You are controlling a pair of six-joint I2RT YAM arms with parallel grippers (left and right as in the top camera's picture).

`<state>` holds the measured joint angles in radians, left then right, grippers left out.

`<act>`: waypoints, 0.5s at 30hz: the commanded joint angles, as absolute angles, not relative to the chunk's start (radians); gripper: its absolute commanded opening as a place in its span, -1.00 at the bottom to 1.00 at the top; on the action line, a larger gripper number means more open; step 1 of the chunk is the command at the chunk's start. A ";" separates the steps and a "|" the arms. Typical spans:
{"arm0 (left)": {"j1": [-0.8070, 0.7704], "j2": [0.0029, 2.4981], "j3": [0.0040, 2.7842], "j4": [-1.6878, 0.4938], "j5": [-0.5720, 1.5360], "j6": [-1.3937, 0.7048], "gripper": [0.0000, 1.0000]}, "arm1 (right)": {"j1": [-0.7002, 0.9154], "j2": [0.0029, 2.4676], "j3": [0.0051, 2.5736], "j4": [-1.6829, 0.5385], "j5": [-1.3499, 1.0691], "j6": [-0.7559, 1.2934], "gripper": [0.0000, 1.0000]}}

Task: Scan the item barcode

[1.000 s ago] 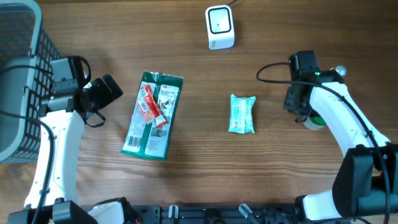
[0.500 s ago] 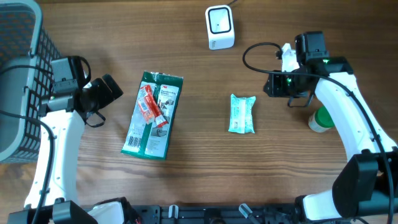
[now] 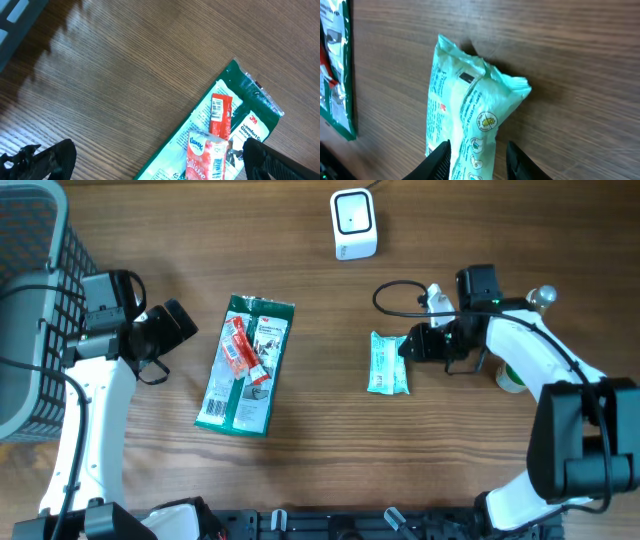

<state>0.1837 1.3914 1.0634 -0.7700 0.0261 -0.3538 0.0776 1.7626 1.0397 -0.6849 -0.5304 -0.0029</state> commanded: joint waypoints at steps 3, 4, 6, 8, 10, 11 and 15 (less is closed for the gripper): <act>0.187 1.397 1.067 -0.768 0.017 -0.352 1.00 | 0.081 1.794 1.000 -0.628 -0.578 -0.023 -0.28; 0.187 1.397 1.067 -0.768 0.017 -0.352 1.00 | 0.081 1.794 0.985 -0.606 -0.579 -0.023 -0.28; 0.187 1.397 1.067 -0.768 0.017 -0.352 1.00 | 0.081 1.794 0.960 -0.570 -0.579 -0.011 -0.28; 0.187 1.397 1.067 -0.768 0.017 -0.352 1.00 | 0.081 1.794 0.925 -0.525 -0.578 0.004 -0.28; 0.187 1.397 1.067 -0.768 0.017 -0.352 1.00 | 0.081 1.794 0.887 -0.470 -0.578 0.021 -0.29; 0.187 1.397 1.067 -0.768 0.017 -0.352 1.00 | 0.081 1.794 0.869 -0.441 -0.578 0.032 -0.30; 0.187 1.397 1.067 -0.768 0.017 -0.352 1.00 | 0.081 1.794 0.844 -0.403 -0.585 0.054 -0.39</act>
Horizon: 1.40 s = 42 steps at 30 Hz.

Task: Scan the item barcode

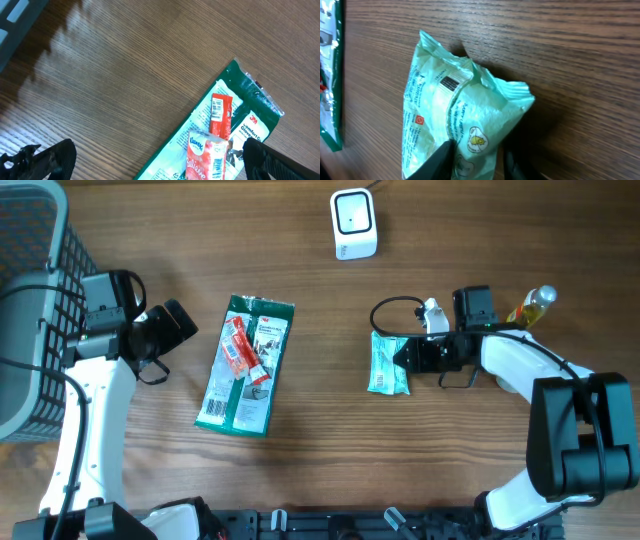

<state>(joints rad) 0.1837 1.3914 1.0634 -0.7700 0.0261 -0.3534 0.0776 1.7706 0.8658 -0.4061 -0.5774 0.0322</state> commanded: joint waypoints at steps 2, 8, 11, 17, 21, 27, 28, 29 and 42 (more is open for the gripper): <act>0.187 1.397 1.067 -0.768 0.017 -0.352 1.00 | 0.081 1.794 0.847 -0.403 -0.595 0.055 -0.38; 0.187 1.397 1.067 -0.768 0.017 -0.352 1.00 | 0.081 1.793 0.850 -0.375 -0.709 0.056 -0.18; 0.187 1.397 1.067 -0.768 0.017 -0.352 1.00 | 0.081 1.791 0.881 -0.379 -0.735 0.093 -0.18; 0.187 1.397 1.067 -0.768 0.017 -0.352 1.00 | 0.081 1.792 0.889 -0.382 -0.716 0.107 -0.18; 0.187 1.397 1.067 -0.768 0.017 -0.352 1.00 | 0.081 1.792 0.888 -0.459 -0.686 0.168 -0.21; 0.187 1.397 1.067 -0.768 0.017 -0.352 1.00 | 0.081 1.792 0.888 -0.549 -0.691 0.185 -0.06; 0.187 1.397 1.067 -0.768 0.017 -0.352 1.00 | 0.081 1.792 0.888 -0.537 -0.644 0.186 -0.06; 0.187 1.397 1.067 -0.768 0.017 -0.352 1.00 | 0.081 1.792 0.888 -0.520 -0.601 0.184 -0.06; 0.187 1.397 1.067 -0.768 0.017 -0.352 1.00 | 0.081 1.789 0.893 -0.444 -0.590 0.180 -0.68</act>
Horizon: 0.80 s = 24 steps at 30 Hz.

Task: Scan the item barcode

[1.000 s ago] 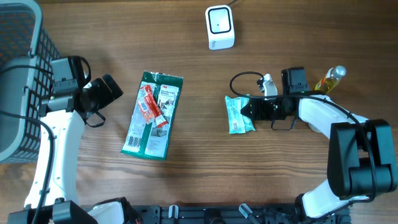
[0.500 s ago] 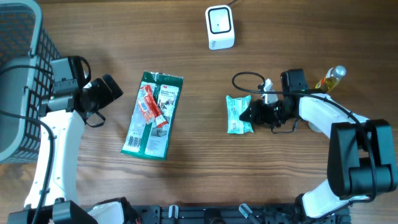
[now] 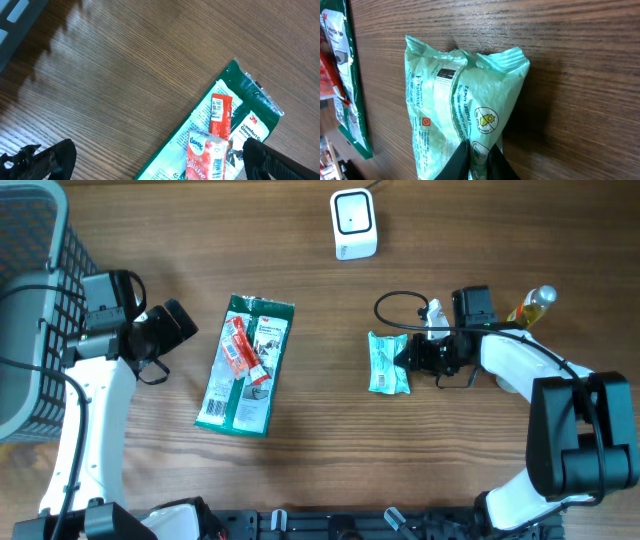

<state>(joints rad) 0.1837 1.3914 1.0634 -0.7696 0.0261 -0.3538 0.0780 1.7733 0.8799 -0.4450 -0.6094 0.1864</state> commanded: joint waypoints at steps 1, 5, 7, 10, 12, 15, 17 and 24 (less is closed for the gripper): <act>0.187 1.397 1.067 -0.768 0.017 -0.352 1.00 | 0.081 1.788 0.902 -0.446 -0.613 0.180 -0.20; 0.187 1.397 1.067 -0.768 0.017 -0.352 1.00 | 0.081 1.788 0.923 -0.416 -0.617 0.177 -0.07; 0.187 1.397 1.067 -0.768 0.017 -0.352 1.00 | 0.081 1.788 0.921 -0.400 -0.594 0.149 -0.09; 0.187 1.397 1.067 -0.768 0.017 -0.352 1.00 | 0.081 1.797 0.918 -0.399 -0.591 0.133 -0.09; 0.187 1.397 1.067 -0.768 0.017 -0.352 1.00 | 0.081 1.797 0.898 -0.383 -0.591 0.133 -0.09; 0.187 1.397 1.067 -0.768 0.017 -0.352 1.00 | 0.081 1.797 0.860 -0.354 -0.604 0.134 -0.07; 0.187 1.397 1.067 -0.768 0.017 -0.352 1.00 | 0.081 1.797 0.857 -0.356 -0.604 0.135 -0.04; 0.187 1.397 1.067 -0.768 0.017 -0.352 1.00 | 0.081 1.797 0.857 -0.360 -0.624 0.141 -0.20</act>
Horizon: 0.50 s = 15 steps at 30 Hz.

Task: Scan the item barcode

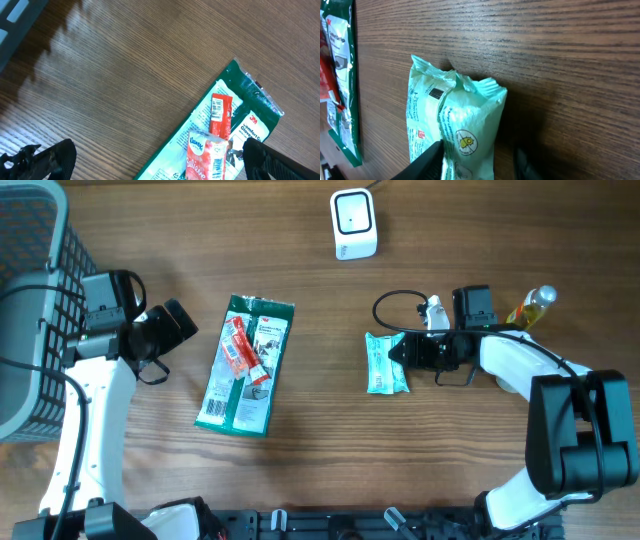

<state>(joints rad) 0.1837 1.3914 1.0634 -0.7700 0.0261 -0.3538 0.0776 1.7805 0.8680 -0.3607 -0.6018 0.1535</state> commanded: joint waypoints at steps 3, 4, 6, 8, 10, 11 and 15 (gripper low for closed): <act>0.187 1.397 1.067 -0.768 0.017 -0.352 1.00 | 0.081 1.797 0.857 -0.372 -0.635 0.145 -0.18; 0.187 1.397 1.067 -0.768 0.017 -0.352 1.00 | 0.081 1.797 0.857 -0.394 -0.658 0.167 -0.21; 0.187 1.397 1.067 -0.768 0.017 -0.352 1.00 | 0.081 1.797 0.857 -0.429 -0.770 0.169 -0.22; 0.187 1.397 1.067 -0.768 0.017 -0.352 1.00 | 0.081 1.797 0.857 -0.454 -0.826 0.269 -0.41; 0.187 1.397 1.067 -0.768 0.017 -0.352 1.00 | 0.086 1.797 0.857 -0.464 -0.825 0.351 -0.41; 0.187 1.397 1.067 -0.768 0.017 -0.352 1.00 | 0.091 1.797 0.857 -0.461 -0.823 0.352 -0.37; 0.187 1.397 1.067 -0.768 0.017 -0.352 1.00 | 0.114 1.797 0.857 -0.438 -0.712 0.370 -0.20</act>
<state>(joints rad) 0.1837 1.3914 1.0634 -0.7700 0.0261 -0.3538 0.0914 1.7805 0.8650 -0.4622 -0.7696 0.3286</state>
